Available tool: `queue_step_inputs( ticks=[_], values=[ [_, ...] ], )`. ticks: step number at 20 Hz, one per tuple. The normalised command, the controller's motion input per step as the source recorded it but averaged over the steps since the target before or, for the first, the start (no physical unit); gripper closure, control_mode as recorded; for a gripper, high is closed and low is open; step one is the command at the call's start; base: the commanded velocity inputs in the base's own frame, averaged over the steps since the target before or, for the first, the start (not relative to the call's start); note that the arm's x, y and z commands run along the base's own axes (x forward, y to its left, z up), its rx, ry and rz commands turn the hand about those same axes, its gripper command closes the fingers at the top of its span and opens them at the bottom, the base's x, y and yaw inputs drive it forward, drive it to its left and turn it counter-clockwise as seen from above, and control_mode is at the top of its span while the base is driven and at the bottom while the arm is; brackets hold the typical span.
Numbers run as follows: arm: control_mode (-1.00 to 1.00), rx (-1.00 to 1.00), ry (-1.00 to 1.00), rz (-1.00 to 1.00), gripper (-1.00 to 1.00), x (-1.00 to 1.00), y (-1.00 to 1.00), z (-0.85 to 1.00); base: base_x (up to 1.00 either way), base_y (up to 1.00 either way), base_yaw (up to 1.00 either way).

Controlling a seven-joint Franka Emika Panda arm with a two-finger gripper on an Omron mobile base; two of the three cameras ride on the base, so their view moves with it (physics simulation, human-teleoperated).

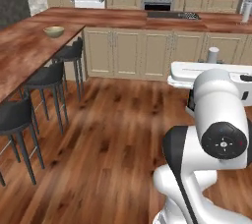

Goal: There is a bowl on the dining counter. Grab a lemon wedge from the fridge and place it in the bowl. Then get the liquor bottle and glass cup from the cabinet and place them next to the bowl.

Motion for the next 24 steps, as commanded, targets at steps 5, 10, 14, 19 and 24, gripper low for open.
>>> queue_step_inputs(
  ticks=[5, 10, 14, 19, 24],
  values=[
    [1.00, 0.00, 0.00, 0.00, 1.00, 0.00, 0.00, 0.00, 0.78, -0.80, 0.39],
    [1.00, 0.00, 0.00, 0.00, 1.00, 0.00, 0.00, 0.00, 0.81, -0.77, 0.40],
    [1.00, 0.00, 0.00, 0.00, 1.00, 0.00, 0.00, 0.00, 0.83, -0.76, 0.41],
    [1.00, 0.00, 0.00, 0.00, 1.00, 0.00, 0.00, 0.00, 0.83, -0.76, 0.41],
    [1.00, 0.00, 0.00, 0.00, 1.00, 0.00, 0.00, 0.00, 0.83, -0.76, 0.41]
  ],
)
